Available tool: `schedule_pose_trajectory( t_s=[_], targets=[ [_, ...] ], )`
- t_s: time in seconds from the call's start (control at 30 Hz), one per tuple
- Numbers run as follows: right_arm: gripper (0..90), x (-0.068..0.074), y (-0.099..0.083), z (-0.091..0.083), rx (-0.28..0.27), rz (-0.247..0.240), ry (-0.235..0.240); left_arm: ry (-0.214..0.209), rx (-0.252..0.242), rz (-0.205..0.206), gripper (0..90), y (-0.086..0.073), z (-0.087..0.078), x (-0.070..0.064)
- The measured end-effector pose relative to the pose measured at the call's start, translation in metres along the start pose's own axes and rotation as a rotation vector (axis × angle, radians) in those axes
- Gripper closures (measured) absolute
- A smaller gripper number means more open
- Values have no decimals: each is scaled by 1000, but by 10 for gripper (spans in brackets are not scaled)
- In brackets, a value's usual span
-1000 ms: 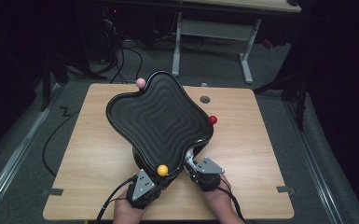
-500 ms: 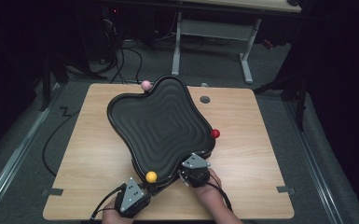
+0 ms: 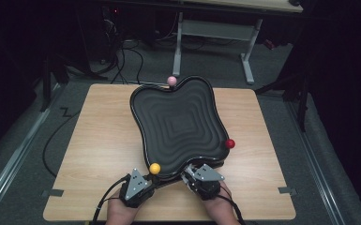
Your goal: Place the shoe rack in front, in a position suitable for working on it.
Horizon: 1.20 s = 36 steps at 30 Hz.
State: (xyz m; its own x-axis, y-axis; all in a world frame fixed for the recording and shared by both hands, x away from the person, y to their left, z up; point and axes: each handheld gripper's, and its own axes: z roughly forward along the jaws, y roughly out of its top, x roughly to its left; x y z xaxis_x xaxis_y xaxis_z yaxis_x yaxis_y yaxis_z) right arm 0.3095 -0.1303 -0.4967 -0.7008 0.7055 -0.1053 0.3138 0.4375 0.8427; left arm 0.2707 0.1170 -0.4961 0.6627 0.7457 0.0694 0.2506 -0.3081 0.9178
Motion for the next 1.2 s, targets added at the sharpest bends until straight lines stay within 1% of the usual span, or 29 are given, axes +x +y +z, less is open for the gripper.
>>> schedule_pose_trajectory(
  t_s=[0.03,0.07,0.1,0.17,0.2,0.23,0.27,0.3,0.4,0.47,0.5,0.57,0.73,0.8,0.83,0.87,0.93,0.97,1.0,1.03,1.07,1.13,1.2],
  targets=[
    [771,4,-1,-2,1,4,20,0,3,2,732,1,0,0],
    [771,9,-2,-2,7,1,35,-5,-6,-5,726,2,-2,1],
    [770,13,-3,-2,13,-3,45,-12,-21,-20,700,3,-4,2],
    [770,21,-4,0,22,11,73,-16,-13,-37,673,4,-5,3],
    [770,24,-4,2,26,26,89,-21,-19,-42,678,3,-4,2],
    [770,27,-4,4,27,38,104,-25,-20,-49,704,3,-3,2],
    [770,30,-4,7,33,43,119,-20,-19,-53,718,3,-3,1],
    [770,34,-4,9,37,46,133,-25,-17,-55,742,4,-2,1],
    [772,45,-3,14,40,46,175,-21,-16,-46,744,5,-1,-1],
    [773,51,-2,17,44,38,192,-23,-16,-45,745,5,-1,-1],
    [774,52,-2,19,48,35,194,-23,-15,-43,745,5,-1,-1],
    [774,49,-2,20,57,34,193,-23,-15,-41,745,5,-1,-1],
    [770,34,-4,17,86,59,141,-28,-13,-34,745,5,-1,0],
    [768,24,-7,13,94,61,95,-31,-10,-34,745,5,-1,0],
    [766,21,-8,12,96,62,80,-31,-10,-32,745,5,-1,0],
    [762,15,-10,10,101,72,64,-32,-10,-32,745,5,-1,1],
    [752,2,-12,7,118,103,49,-33,-10,-33,745,5,-1,1],
    [753,-4,-14,4,117,104,28,-33,-10,-32,745,5,-1,1],
    [754,-10,-16,3,118,103,-5,-34,-10,-32,745,5,-1,1],
    [756,-17,-18,1,119,112,-29,-36,-11,-33,745,5,-1,1],
    [759,-24,-19,-2,122,134,-51,-38,-11,-35,745,5,-1,1],
    [760,-39,-23,-6,122,161,-99,-44,-13,-38,745,5,-1,2],
    [760,-53,-27,-9,117,171,-147,-45,-13,-37,745,5,-1,2]
  ],
)
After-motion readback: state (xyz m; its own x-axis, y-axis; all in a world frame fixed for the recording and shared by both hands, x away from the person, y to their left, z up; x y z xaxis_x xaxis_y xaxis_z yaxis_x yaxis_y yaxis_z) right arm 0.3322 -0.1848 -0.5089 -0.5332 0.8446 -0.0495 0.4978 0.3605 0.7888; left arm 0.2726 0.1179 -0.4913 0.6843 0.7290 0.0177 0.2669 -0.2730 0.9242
